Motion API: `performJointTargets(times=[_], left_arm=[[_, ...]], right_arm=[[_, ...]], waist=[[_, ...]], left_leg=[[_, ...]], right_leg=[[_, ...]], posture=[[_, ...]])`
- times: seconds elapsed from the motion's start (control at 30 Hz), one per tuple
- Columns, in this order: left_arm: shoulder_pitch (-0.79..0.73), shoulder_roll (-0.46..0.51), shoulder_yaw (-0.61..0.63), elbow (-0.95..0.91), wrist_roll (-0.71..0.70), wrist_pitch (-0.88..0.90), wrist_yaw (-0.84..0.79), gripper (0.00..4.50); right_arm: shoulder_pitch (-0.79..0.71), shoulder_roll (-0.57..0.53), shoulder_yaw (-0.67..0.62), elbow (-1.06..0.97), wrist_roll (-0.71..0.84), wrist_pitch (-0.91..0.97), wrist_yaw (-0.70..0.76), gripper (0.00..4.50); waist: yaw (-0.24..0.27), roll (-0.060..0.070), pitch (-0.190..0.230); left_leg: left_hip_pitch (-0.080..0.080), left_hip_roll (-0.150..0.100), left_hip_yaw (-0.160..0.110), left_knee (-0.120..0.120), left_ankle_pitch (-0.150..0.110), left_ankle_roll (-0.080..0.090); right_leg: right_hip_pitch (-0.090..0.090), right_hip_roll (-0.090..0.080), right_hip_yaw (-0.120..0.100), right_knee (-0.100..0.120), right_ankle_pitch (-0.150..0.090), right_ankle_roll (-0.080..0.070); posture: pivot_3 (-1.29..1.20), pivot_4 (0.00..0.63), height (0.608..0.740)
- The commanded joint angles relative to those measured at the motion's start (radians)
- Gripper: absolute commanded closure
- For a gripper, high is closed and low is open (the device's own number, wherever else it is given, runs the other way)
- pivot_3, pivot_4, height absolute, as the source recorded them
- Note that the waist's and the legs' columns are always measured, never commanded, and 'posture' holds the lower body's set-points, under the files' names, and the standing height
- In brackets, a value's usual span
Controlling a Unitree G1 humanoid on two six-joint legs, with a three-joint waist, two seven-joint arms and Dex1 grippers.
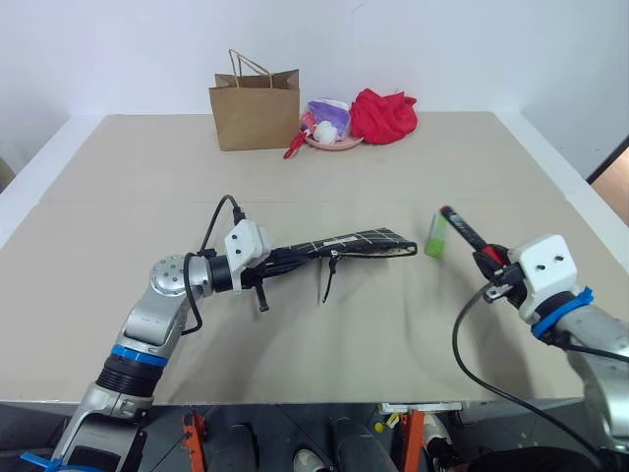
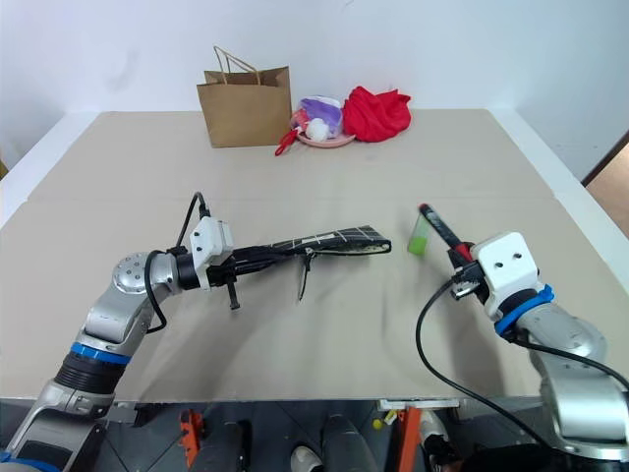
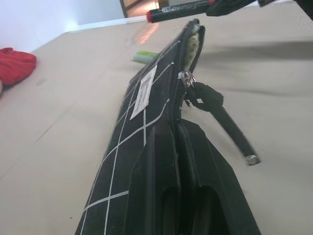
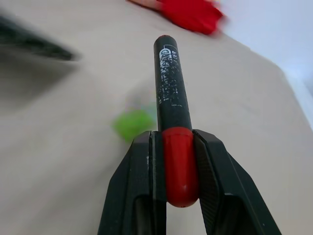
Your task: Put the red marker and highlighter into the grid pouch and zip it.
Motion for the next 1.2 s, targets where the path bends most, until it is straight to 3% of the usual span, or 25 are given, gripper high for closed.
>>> performJointTargets(times=[0.03, 0.23, 0.43, 0.8, 1.2], left_arm=[[-0.024, -0.003, 0.009, -0.024, -0.009, -0.005, -0.006, 4.50], [-0.009, 0.003, 0.006, -0.039, -0.010, 0.003, -0.006, 4.50], [-0.010, 0.001, 0.001, -0.041, -0.009, 0.007, -0.006, 4.50], [-0.003, -0.002, -0.009, -0.075, -0.014, 0.034, -0.006, 4.50], [-0.003, -0.005, -0.007, -0.079, -0.015, 0.051, -0.005, 4.50]], right_arm=[[0.007, -0.069, -0.034, -0.020, 0.024, -0.131, 0.141, 3.98], [-0.002, -0.143, -0.084, 0.048, 0.087, -0.341, 0.349, 3.98], [-0.026, -0.173, -0.066, 0.089, 0.099, -0.416, 0.439, 3.98], [-0.058, -0.194, 0.027, 0.089, 0.039, -0.436, 0.477, 3.98], [-0.065, -0.208, 0.028, 0.101, 0.038, -0.456, 0.506, 3.98]], waist=[[0.000, 0.000, 0.000], [0.002, -0.001, 0.001], [0.002, -0.001, 0.001], [0.003, -0.001, 0.001], [0.004, -0.001, 0.001]], left_leg=[[0.000, 0.000, 0.000, 0.000, 0.000, 0.000], [0.000, 0.000, 0.000, 0.000, 0.000, 0.000], [0.000, 0.000, 0.000, 0.001, 0.000, 0.000], [0.000, 0.000, 0.000, 0.001, 0.000, 0.000], [0.000, 0.000, 0.000, 0.001, 0.000, 0.000]], right_leg=[[0.000, 0.000, 0.000, 0.000, 0.000, 0.000], [0.000, 0.000, 0.000, 0.000, 0.002, 0.004], [0.001, 0.000, 0.000, 0.000, 0.002, 0.004], [0.001, 0.000, 0.000, 0.000, 0.002, 0.004], [0.001, 0.000, 0.000, 0.000, 0.002, 0.004]], posture=[[0.00, 0.150, 0.740], [0.00, 0.150, 0.740], [0.00, 0.150, 0.740], [0.00, 0.150, 0.740], [0.00, 0.150, 0.740]])
